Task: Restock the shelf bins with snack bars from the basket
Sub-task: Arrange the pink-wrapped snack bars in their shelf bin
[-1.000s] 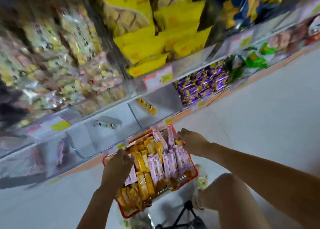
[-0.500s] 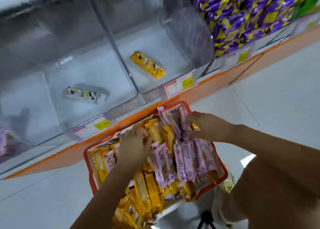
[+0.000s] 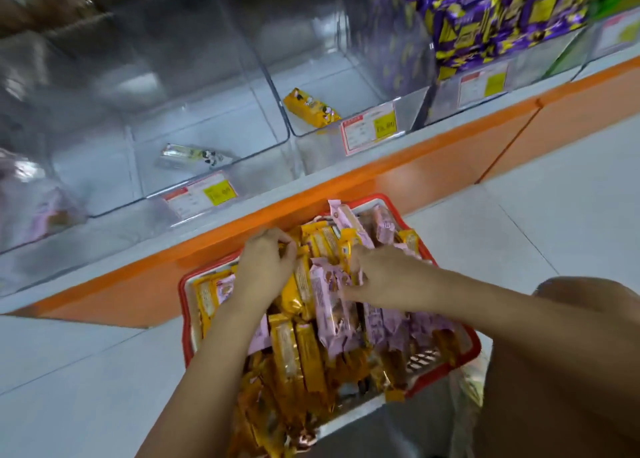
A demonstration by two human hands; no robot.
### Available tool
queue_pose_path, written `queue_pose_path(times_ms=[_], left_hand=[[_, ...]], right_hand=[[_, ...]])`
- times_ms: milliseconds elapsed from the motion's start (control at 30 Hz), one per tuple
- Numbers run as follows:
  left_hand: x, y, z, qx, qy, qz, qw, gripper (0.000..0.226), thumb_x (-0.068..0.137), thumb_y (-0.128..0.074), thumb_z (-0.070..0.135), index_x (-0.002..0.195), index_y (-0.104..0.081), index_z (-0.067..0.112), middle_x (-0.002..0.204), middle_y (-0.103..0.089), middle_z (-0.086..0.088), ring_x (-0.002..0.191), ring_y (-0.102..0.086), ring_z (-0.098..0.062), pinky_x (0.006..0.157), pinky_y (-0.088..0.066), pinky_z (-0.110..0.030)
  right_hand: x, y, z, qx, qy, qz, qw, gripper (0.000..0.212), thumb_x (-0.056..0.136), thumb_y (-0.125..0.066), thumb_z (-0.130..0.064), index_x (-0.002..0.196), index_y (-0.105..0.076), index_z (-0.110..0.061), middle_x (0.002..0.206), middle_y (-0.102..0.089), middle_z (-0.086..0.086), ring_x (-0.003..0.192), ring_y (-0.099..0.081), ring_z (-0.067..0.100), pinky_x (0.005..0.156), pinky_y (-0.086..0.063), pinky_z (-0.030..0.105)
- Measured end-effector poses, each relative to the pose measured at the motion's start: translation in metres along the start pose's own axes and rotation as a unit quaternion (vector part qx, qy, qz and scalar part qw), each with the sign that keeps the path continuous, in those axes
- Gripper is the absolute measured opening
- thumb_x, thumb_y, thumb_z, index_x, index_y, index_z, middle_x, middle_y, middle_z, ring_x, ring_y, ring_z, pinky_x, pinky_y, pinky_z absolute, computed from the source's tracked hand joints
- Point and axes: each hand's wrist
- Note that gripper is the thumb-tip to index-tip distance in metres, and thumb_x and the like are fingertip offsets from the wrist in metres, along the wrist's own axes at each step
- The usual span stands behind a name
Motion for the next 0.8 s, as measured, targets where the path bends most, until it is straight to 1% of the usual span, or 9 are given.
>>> queue_pose_path(times_ms=[100, 200, 300, 400, 500, 600, 700, 733, 800], left_hand=[[-0.012, 0.004, 0.002, -0.027, 0.0, 0.002, 1.0, 0.017, 0.089, -0.06, 0.016, 0.103, -0.064, 0.007, 0.109, -0.062, -0.011, 0.104, -0.055, -0.028, 0.077, -0.035, -0.027], [-0.028, 0.01, 0.0, -0.037, 0.024, 0.02, 0.999, 0.035, 0.089, -0.061, 0.015, 0.122, -0.054, 0.004, 0.122, -0.053, -0.015, 0.112, -0.05, -0.031, 0.085, -0.036, -0.03], [-0.042, 0.015, -0.009, -0.042, 0.075, 0.053, 0.995, 0.043, 0.089, -0.061, 0.021, 0.127, -0.05, 0.003, 0.125, -0.052, -0.017, 0.118, -0.047, -0.033, 0.091, -0.037, -0.034], [-0.058, 0.024, -0.011, -0.008, 0.094, 0.019, 0.995, 0.037, 0.092, -0.057, 0.026, 0.121, -0.057, 0.002, 0.125, -0.054, -0.015, 0.118, -0.049, -0.031, 0.086, -0.04, -0.032], [-0.075, 0.035, -0.012, 0.002, 0.061, -0.038, 0.997, 0.024, 0.093, -0.056, 0.019, 0.106, -0.065, 0.0, 0.115, -0.063, -0.013, 0.112, -0.053, -0.026, 0.083, -0.041, -0.03], [-0.085, 0.058, -0.022, 0.005, 0.076, -0.054, 0.996, 0.013, 0.092, -0.055, 0.02, 0.087, -0.066, 0.015, 0.086, -0.066, -0.008, 0.093, -0.064, -0.027, 0.073, -0.045, -0.031], [-0.088, 0.099, -0.026, 0.035, 0.063, -0.024, 0.997, 0.017, 0.092, -0.055, 0.02, 0.087, -0.069, 0.011, 0.086, -0.07, -0.008, 0.081, -0.063, -0.022, 0.064, -0.042, -0.028], [-0.088, 0.116, -0.028, 0.044, 0.064, 0.002, 0.997, 0.018, 0.092, -0.056, 0.02, 0.089, -0.069, 0.009, 0.087, -0.07, -0.009, 0.079, -0.062, -0.02, 0.064, -0.042, -0.027], [-0.09, 0.151, -0.034, 0.061, 0.075, 0.072, 0.993, 0.018, 0.091, -0.057, 0.021, 0.09, -0.07, 0.009, 0.087, -0.07, -0.008, 0.079, -0.062, -0.021, 0.064, -0.041, -0.025]], right_hand=[[0.006, -0.028, -0.013, 0.049, -0.046, -0.017, 0.998, 0.059, 0.094, -0.054, -0.046, 0.131, -0.04, -0.002, 0.084, -0.058, 0.008, 0.061, -0.051, 0.014, 0.052, -0.037, 0.029], [0.018, -0.048, -0.025, 0.007, -0.082, 0.053, 0.995, 0.044, 0.099, -0.044, -0.044, 0.094, -0.056, -0.003, 0.106, -0.059, 0.016, 0.078, -0.06, 0.024, 0.055, -0.039, 0.026], [0.029, -0.064, -0.028, 0.004, -0.113, 0.105, 0.988, 0.055, 0.098, -0.042, -0.046, 0.125, -0.052, 0.001, 0.104, -0.062, 0.012, 0.081, -0.057, 0.026, 0.063, -0.04, 0.028], [0.023, -0.078, -0.032, 0.073, -0.127, 0.081, 0.986, 0.068, 0.096, -0.051, -0.043, 0.142, -0.032, 0.003, 0.077, -0.056, 0.003, 0.061, -0.053, 0.014, 0.05, -0.038, 0.027], [0.011, -0.087, -0.034, 0.184, -0.116, 0.112, 0.969, 0.08, 0.093, -0.06, -0.034, 0.149, -0.011, -0.005, 0.104, -0.06, 0.008, 0.069, -0.058, 0.016, 0.056, -0.046, 0.028], [0.007, -0.093, -0.033, 0.272, -0.115, 0.142, 0.945, 0.079, 0.088, -0.066, -0.033, 0.145, -0.018, -0.009, 0.102, -0.056, 0.006, 0.072, -0.059, 0.018, 0.056, -0.045, 0.028], [0.0, -0.089, -0.036, 0.328, -0.101, 0.152, 0.927, 0.067, 0.086, -0.069, -0.035, 0.135, -0.03, -0.011, 0.086, -0.053, 0.003, 0.057, -0.051, 0.012, 0.049, -0.037, 0.024], [-0.003, -0.084, -0.039, 0.33, -0.09, 0.158, 0.926, 0.062, 0.086, -0.069, -0.036, 0.13, -0.033, -0.012, 0.093, -0.056, 0.006, 0.059, -0.05, 0.012, 0.051, -0.037, 0.024], [-0.009, -0.073, -0.047, 0.319, -0.06, 0.174, 0.93, 0.071, 0.087, -0.067, -0.04, 0.14, -0.031, -0.009, 0.126, -0.054, 0.01, 0.088, -0.058, 0.02, 0.068, -0.04, 0.026]])
Point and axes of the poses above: each hand's wrist, its own x-axis towards the middle knuckle, its own y-axis out of the back of the hand, z = x × y
